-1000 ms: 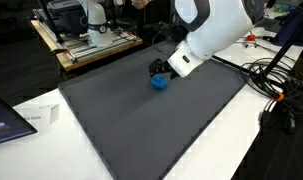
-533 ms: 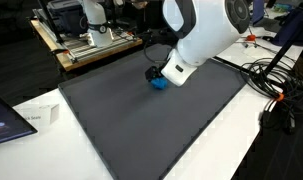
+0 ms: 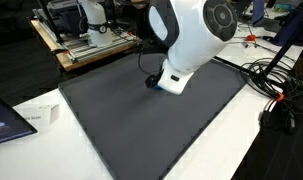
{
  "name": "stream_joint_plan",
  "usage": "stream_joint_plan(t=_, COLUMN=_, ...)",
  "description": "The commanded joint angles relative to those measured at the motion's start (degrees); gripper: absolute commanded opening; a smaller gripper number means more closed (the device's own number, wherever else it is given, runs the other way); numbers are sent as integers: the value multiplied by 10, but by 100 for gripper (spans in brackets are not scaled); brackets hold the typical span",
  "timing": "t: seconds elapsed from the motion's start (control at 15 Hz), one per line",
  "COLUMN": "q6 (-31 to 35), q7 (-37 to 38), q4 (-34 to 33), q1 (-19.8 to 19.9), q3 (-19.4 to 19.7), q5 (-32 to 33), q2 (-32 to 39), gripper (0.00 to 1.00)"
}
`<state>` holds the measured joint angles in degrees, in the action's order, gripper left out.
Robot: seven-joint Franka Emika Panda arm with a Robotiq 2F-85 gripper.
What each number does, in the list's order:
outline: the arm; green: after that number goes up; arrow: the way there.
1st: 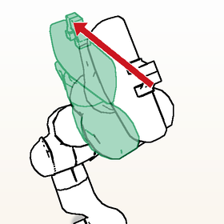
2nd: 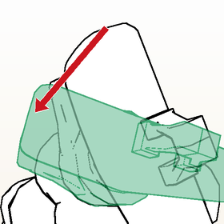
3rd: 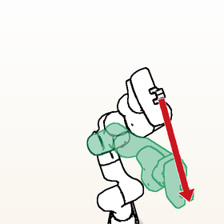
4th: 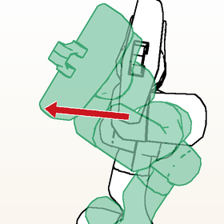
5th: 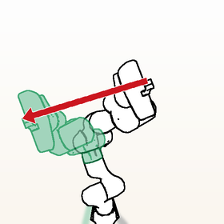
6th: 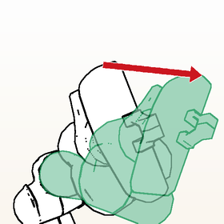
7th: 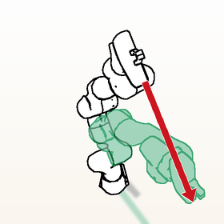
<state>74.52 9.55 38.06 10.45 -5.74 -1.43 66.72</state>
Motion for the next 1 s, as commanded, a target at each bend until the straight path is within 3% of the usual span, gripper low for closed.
stream_joint_plan(t=0.0, q6=22, q7=-39, q4=2, q1=24, q3=-22, q5=-26, q2=7, gripper=100)
stream_joint_plan(t=0.6, q6=75, q7=-109, q4=70, q1=60, q3=-43, q5=-41, q2=-18, gripper=100)
stream_joint_plan(t=0.93, q6=135, q7=-120, q4=170, q1=78, q3=-52, q5=-50, q2=-61, gripper=100)
